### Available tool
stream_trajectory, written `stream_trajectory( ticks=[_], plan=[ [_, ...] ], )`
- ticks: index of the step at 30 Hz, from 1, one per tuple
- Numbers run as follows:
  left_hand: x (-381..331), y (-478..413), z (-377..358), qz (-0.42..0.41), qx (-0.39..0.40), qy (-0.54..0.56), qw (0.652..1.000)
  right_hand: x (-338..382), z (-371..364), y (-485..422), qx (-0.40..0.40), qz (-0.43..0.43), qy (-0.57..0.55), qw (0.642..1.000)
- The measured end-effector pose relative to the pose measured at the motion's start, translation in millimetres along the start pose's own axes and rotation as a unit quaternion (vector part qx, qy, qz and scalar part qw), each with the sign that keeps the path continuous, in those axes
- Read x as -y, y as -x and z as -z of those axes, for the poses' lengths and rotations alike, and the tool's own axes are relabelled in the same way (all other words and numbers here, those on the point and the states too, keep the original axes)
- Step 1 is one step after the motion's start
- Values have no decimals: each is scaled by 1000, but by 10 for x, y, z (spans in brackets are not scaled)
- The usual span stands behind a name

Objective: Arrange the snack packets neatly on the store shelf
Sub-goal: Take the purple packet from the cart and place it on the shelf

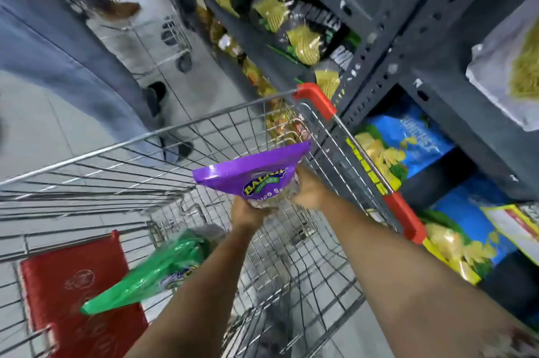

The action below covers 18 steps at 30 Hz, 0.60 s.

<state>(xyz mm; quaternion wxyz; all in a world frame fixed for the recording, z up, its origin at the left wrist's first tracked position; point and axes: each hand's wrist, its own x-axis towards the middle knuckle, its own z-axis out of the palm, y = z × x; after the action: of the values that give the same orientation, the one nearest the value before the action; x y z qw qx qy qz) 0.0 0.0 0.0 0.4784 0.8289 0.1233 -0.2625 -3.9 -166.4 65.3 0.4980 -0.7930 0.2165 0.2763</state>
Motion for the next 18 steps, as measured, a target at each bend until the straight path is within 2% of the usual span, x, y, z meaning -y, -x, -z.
stream_trajectory(
  ticks=[2, 5, 9, 11, 14, 18],
  plan=[
    [42, -37, -28, 21, -30, 14, 999, -172, -55, -174, -30, 1, -20, 999],
    [13, 47, -67, 38, -63, 27, 997, -261, -70, -254, -62, -16, 15, 998],
    [-90, 195, -52, 5, -66, 39, 997, -252, 25, -156, -67, -13, 8, 998],
    [-187, 326, 1, -27, -70, 38, 996, -177, 102, 28, -84, 10, -5, 996],
    [-378, 601, 175, -91, -69, 54, 992, -45, 203, 518, -151, 55, -54, 985],
    [-837, 1048, 581, -208, -6, 24, 978, 120, 326, 1440, -233, 124, -110, 958]
  ],
)
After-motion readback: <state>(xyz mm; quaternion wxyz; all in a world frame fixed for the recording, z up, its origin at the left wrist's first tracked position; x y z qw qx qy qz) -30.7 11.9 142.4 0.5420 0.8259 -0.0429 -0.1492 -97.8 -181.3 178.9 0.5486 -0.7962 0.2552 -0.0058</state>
